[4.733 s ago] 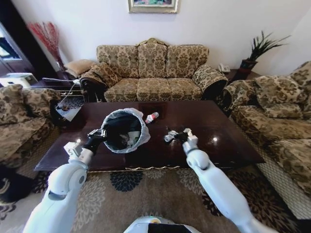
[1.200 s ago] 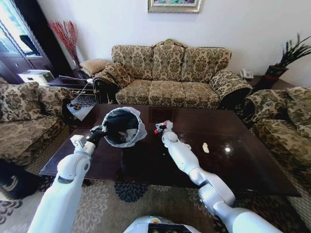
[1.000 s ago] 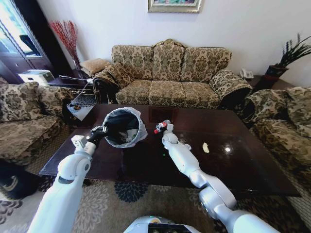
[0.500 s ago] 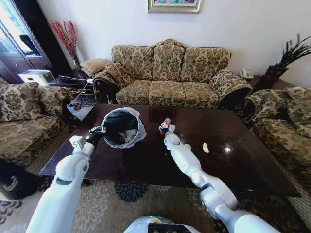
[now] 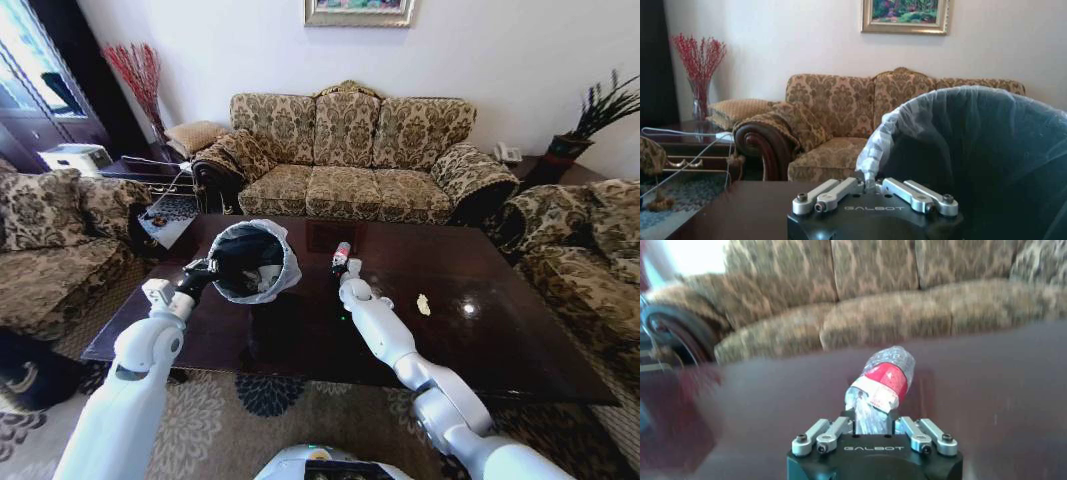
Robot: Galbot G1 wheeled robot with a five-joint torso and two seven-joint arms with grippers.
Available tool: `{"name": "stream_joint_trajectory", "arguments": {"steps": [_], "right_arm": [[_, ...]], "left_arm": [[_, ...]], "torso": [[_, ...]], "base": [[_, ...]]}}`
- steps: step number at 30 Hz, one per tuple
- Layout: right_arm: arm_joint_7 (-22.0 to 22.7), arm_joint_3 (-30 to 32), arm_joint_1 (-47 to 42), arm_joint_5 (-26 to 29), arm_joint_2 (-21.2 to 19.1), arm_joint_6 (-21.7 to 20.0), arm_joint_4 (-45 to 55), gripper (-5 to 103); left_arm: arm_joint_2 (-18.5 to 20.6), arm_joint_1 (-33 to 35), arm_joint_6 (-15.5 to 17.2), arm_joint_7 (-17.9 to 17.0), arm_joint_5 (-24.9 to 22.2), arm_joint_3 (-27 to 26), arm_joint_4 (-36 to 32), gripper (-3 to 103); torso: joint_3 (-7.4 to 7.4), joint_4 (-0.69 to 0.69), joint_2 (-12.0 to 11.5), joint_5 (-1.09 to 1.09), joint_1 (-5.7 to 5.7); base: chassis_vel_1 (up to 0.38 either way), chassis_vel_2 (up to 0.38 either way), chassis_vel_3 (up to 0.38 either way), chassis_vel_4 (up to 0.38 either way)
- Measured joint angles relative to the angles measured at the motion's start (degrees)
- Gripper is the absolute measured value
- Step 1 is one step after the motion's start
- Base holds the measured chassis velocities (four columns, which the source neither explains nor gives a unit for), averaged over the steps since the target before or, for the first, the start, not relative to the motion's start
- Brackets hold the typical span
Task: Move to the front of the table and place the trash on the table into the trash bin.
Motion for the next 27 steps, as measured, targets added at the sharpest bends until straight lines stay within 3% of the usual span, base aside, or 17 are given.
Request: {"name": "stream_joint_trajectory", "arguments": {"steps": [5,10,14,15,21,27], "right_arm": [[1.07,-4.88,-0.45,0.17,-5.45,-0.66,16.26,13],[0.39,-10.79,2.43,-0.67,-10.92,-0.79,29.76,13],[-3.45,-16.7,8.34,2.53,-14.45,-1.9,42.15,13],[-3.45,-16.7,8.34,2.53,-14.45,-1.9,42.15,13],[-13.97,-24.51,12.73,2.62,-16.69,1.72,46.23,13],[-18.89,-28.11,12.28,0.51,-17.45,2.43,44.51,13]], "left_arm": [[-0.11,0.04,0.0,0.04,0.12,0.34,0.02,0],[-0.03,0.57,0.0,0.15,0.15,0.35,0.31,0],[1.01,0.83,1.15,0.58,-1.53,0.26,0.72,0],[1.01,0.83,1.15,0.58,-1.53,0.26,0.72,0],[5.31,-1.79,4.91,0.7,-5.23,-0.01,1.75,0],[8.0,-3.82,7.35,1.26,-6.89,0.0,2.56,0]], "torso": [[-0.01,0.0,0.0,-0.01,-0.01],[-0.01,-0.01,0.0,-0.02,-0.01],[-0.02,0.01,0.01,-0.02,-0.02],[-0.02,0.01,0.01,-0.02,-0.02],[-0.02,0.01,0.0,0.0,-0.01],[-0.01,0.0,0.0,0.01,-0.01]], "base": [[0.0,0.0,0.0,0.0],[0.0,0.0,0.0,0.0],[0.0,0.0,0.0,0.0],[0.0,0.0,0.0,0.0],[0.0,0.0,0.0,0.0],[0.0,0.0,0.0,0.0]]}}
